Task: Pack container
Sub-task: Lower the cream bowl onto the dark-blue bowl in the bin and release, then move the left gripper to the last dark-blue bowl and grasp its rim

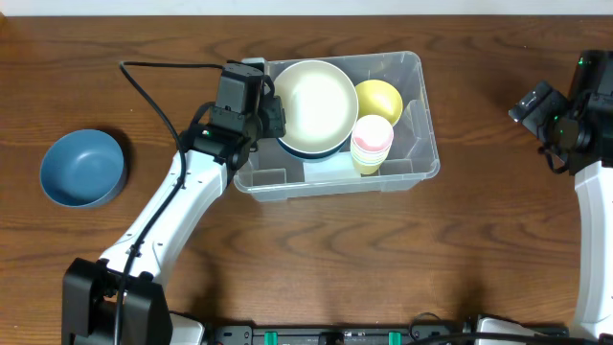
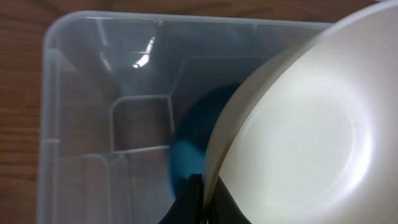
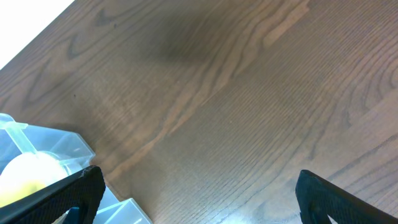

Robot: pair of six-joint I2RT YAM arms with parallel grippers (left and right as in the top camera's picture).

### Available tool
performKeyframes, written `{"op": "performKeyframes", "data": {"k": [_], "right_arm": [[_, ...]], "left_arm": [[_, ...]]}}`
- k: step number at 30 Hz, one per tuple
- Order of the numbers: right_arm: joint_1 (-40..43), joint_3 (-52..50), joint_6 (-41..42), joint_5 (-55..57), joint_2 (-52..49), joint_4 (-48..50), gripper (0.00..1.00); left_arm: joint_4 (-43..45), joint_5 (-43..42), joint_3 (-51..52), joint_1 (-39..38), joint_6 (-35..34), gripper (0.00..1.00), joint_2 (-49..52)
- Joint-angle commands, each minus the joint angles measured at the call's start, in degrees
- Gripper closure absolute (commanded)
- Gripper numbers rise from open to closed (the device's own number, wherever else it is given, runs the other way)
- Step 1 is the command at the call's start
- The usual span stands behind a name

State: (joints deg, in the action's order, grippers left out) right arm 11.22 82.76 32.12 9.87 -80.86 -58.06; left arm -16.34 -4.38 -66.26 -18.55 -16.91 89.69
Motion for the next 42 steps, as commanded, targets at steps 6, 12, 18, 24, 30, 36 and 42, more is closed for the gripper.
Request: {"op": "performKeyframes", "data": {"k": [6,12,18,24,30,36,42], "right_arm": [[0.35,0.26,0.44,0.2,-0.15,-0.04,0.01],[0.35,0.26,0.44,0.2,-0.15,-0.04,0.01],[0.35,0.26,0.44,0.2,-0.15,-0.04,0.01],[0.35,0.26,0.44,0.2,-0.15,-0.04,0.01],[0.35,0.26,0.44,0.2,-0.15,-0.04,0.01],[0.35,0.26,0.44,0.2,-0.15,-0.04,0.01],[0.35,0.26,0.44,0.2,-0.15,-0.04,0.01]], "left_arm": [[0.11,4.63,-0.74,0.15,-0.79,0.94,1.55],[0.15,5.11,-0.74,0.13,-0.94,0.79,3.45],[0.37,5.09,-0.74,0.13,-0.94,0.65,3.72],[1.7,5.07,-0.74,0.15,-0.96,0.6,3.15],[2.45,5.07,-1.75,0.15,-1.42,0.53,-0.66],[0.9,5.11,-2.12,1.64,-2.4,0.53,-8.17],[-7.1,5.11,-2.12,8.83,-6.69,0.52,-16.04]]}}
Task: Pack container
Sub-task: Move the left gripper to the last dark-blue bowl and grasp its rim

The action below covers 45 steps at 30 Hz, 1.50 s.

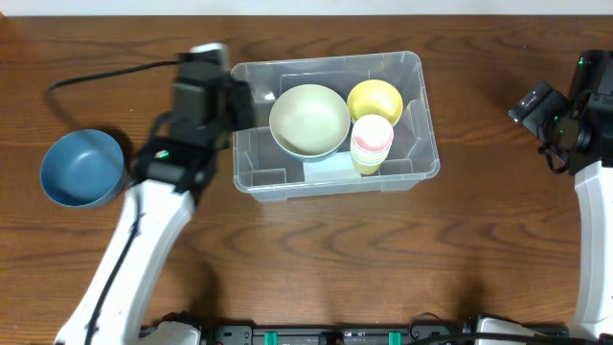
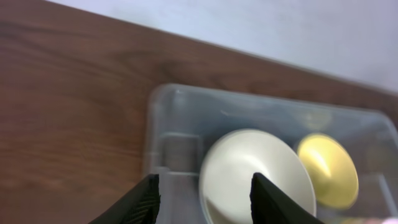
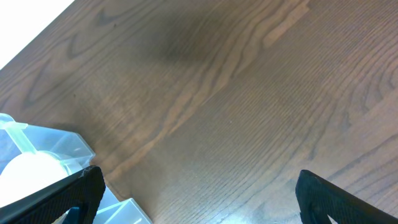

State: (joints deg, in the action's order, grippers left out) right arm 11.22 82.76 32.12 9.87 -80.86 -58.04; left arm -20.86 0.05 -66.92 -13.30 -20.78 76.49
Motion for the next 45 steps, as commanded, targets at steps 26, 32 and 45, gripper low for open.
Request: {"op": "performKeyframes", "data": {"k": [26,32,45], "right_arm": [[0.35,0.26,0.44,0.2,-0.15,-0.07,0.01],[0.35,0.26,0.44,0.2,-0.15,-0.07,0.01],[0.35,0.26,0.44,0.2,-0.15,-0.07,0.01]], "left_arm": [[-17.0,9.81,-1.46,33.2,-14.53,0.25,16.74],[-11.23,9.84,-1.46,34.6,-4.2,0.26,23.58],[-11.23,8.94,-1.46,34.49,-5.25,0.94,27.65]]}}
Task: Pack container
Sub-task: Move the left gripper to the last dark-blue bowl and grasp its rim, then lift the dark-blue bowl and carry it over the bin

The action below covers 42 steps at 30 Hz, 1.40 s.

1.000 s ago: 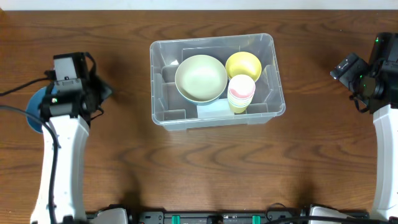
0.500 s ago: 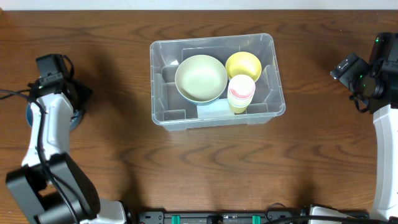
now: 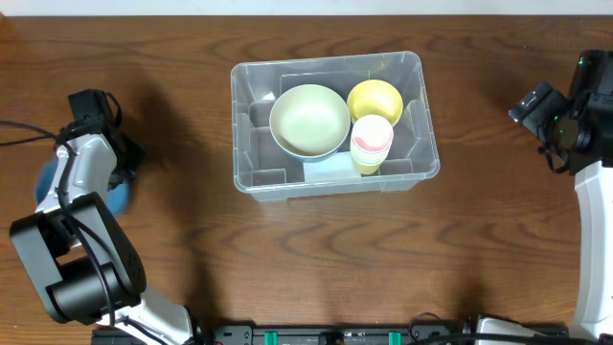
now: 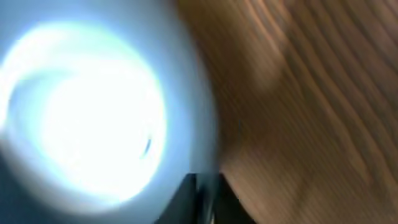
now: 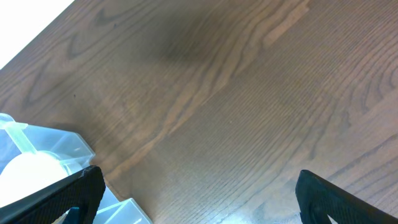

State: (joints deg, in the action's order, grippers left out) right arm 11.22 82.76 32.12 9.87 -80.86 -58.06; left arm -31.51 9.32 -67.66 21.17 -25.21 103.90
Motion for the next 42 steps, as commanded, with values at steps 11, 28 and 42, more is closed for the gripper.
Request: {"op": "performKeyframes", "data": {"k": [11,28,42], "right_arm": [[0.35,0.26,0.44,0.2,-0.15,-0.04,0.01],[0.35,0.26,0.44,0.2,-0.15,-0.04,0.01],[0.35,0.26,0.44,0.2,-0.15,-0.04,0.01]], "left_arm": [[-1.46,-17.99,-3.43,-0.02,-3.34,0.94,-4.83],[1.92,-26.73,-3.58,-9.14,2.54,0.94,-31.41],[7.48,-20.37,-3.56,-44.98,21.94,0.94,-35.3]]}}
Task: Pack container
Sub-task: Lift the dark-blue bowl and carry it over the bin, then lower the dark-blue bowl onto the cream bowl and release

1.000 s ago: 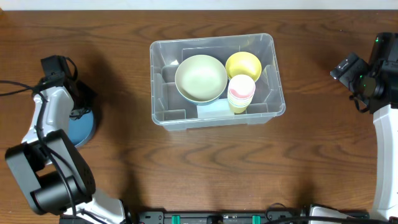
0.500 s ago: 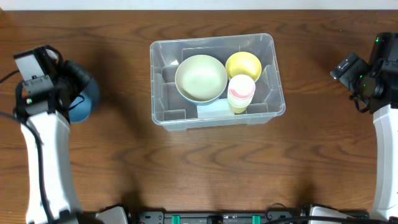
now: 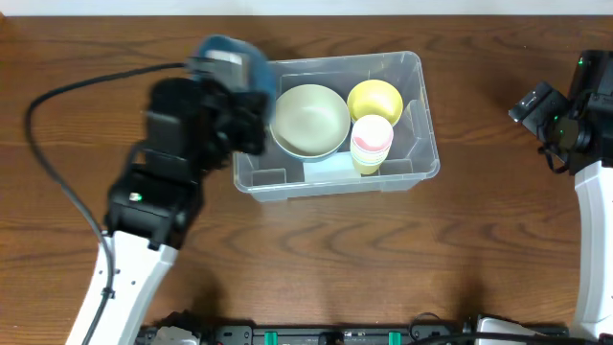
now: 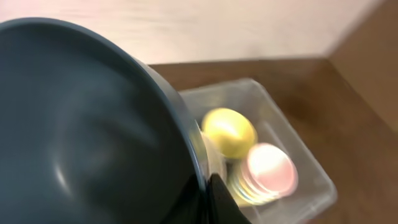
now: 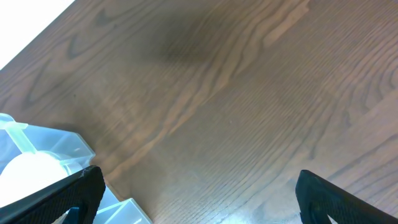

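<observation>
My left gripper [image 4: 204, 198] is shut on the rim of the blue bowl [image 4: 87, 124], which fills the left of the left wrist view. Overhead, the blue bowl [image 3: 230, 53] is held up by the left gripper [image 3: 251, 81] at the left edge of the clear plastic container [image 3: 421, 105]. Inside the container lie a cream bowl [image 3: 309, 120], a yellow bowl [image 3: 374, 99] and a stack of pink cups [image 3: 372, 139]. My right gripper [image 5: 199, 196] stands open over bare wood at the far right, nothing between its fingers.
The right arm [image 3: 575, 110] stays near the table's right edge. A black cable [image 3: 67, 86] loops over the table's left part. In the right wrist view a corner of the container [image 5: 37, 155] shows at lower left.
The blue bowl has left its spot at the table's far left; my left gripper now holds it raised at the container's left edge. The right arm has not moved.
My left gripper first held the cream bowl over the container. Then the cream bowl lay inside and the gripper was open beside the container. Then it was shut at the blue bowl's rim on the far left, and now it carries that bowl by the container.
</observation>
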Robot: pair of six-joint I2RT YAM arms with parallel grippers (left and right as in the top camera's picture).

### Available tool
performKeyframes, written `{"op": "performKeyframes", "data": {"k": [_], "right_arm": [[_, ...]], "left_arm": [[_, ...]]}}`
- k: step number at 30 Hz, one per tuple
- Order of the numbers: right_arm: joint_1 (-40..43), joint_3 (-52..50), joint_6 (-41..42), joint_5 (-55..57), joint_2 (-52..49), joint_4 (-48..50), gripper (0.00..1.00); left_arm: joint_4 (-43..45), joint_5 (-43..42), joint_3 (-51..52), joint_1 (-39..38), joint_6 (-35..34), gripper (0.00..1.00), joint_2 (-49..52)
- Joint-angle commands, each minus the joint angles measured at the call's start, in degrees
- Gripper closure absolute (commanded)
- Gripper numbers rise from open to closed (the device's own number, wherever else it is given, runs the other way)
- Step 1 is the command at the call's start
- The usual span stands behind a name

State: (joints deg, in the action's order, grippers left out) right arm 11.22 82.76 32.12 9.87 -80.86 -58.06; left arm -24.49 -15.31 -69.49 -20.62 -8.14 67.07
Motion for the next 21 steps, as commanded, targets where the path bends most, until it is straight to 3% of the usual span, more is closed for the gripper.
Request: {"op": "performKeyframes", "data": {"k": [1,12,21], "right_arm": [[0.35,0.26,0.44,0.2,-0.15,-0.04,0.01],[0.35,0.26,0.44,0.2,-0.15,-0.04,0.01],[0.35,0.26,0.44,0.2,-0.15,-0.04,0.01]], "left_arm": [[0.46,5.03,-1.73,-4.68,5.6,0.94,2.67],[2.86,6.36,-1.73,-10.51,5.99,0.94,16.02],[4.52,6.43,-1.73,-11.06,6.01,0.94,19.89]]}}
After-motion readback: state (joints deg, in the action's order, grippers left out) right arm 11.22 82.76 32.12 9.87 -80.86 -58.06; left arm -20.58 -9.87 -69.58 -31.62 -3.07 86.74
